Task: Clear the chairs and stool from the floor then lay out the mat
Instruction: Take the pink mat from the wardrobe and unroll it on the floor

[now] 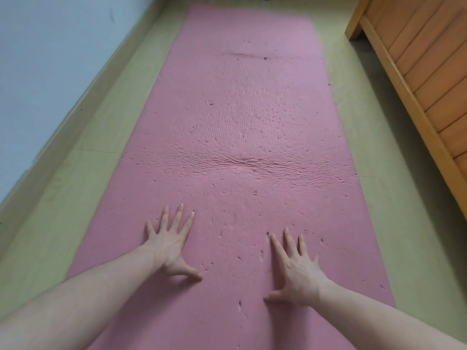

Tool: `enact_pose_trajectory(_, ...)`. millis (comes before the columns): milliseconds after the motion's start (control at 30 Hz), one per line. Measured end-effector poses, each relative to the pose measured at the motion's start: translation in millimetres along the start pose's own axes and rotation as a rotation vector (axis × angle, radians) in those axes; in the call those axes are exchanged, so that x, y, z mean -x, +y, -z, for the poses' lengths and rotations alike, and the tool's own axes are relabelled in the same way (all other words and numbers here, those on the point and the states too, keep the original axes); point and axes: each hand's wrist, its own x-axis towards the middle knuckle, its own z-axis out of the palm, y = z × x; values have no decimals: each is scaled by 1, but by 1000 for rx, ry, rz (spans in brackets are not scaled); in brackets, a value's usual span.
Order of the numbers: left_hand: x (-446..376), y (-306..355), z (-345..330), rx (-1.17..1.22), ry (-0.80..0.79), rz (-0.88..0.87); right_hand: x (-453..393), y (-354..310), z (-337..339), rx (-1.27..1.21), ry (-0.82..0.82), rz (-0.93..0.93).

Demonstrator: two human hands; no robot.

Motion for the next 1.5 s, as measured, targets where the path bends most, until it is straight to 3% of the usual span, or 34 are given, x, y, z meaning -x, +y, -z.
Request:
enact_pose_trajectory(367, -4, 6, -2, -9, -66, 2, 15, 11, -15, 2, -84, -39)
enact_pose_trajectory(600, -4, 4, -10, 38, -7, -33, 11, 1, -6, -12, -213, -65)
enact_pose_trajectory(833, -5, 1, -18, 70, 133, -34, 3, 8, -18, 3, -180, -49)
enact_pose_trajectory(1033, -2, 7, -8, 40, 45, 38, 7, 5, -11, -2, -181, -71)
enact_pose_trajectory(1167, 22, 30, 18, 72, -62, 110, 10, 3, 22, -138, -285, -78)
enact_pose_trajectory(1267, 63, 48, 54, 35, -190, 9, 44, 9, 64, -340, -407, -39)
enact_pose_trajectory(1500, 219, 83, 141, 81, -202, -23, 214, 2, 142, -409, -317, -89)
